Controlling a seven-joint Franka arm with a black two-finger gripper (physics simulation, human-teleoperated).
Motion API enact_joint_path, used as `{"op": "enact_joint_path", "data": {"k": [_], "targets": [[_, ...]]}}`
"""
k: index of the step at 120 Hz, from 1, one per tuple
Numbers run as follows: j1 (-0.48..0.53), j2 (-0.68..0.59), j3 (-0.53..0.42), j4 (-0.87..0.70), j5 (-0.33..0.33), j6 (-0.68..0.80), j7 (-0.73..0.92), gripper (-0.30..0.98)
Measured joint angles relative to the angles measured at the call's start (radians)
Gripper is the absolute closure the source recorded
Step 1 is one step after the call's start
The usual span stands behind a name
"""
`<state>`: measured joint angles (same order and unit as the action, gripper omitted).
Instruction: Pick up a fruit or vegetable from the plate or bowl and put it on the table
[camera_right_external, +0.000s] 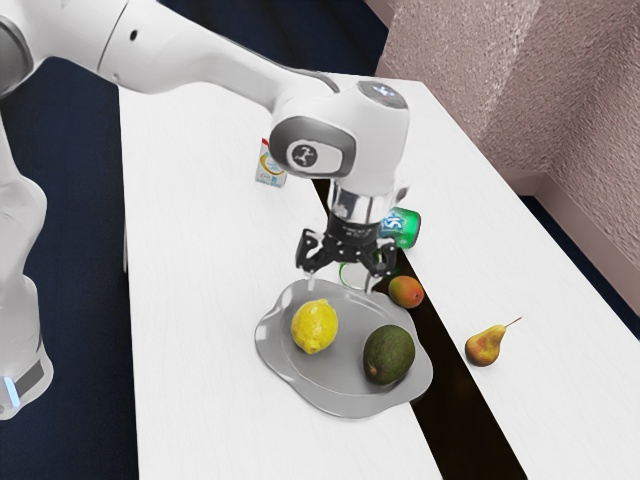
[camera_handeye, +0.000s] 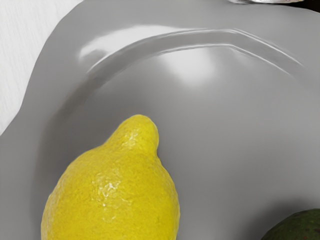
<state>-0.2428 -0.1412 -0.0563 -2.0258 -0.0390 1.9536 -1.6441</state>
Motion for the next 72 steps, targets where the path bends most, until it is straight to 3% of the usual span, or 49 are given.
{"op": "enact_joint_path", "data": {"k": [72], "targets": [[0.001, -0.014, 0.017, -0.138, -0.003, 0.126, -0.068, 0.00]]}}
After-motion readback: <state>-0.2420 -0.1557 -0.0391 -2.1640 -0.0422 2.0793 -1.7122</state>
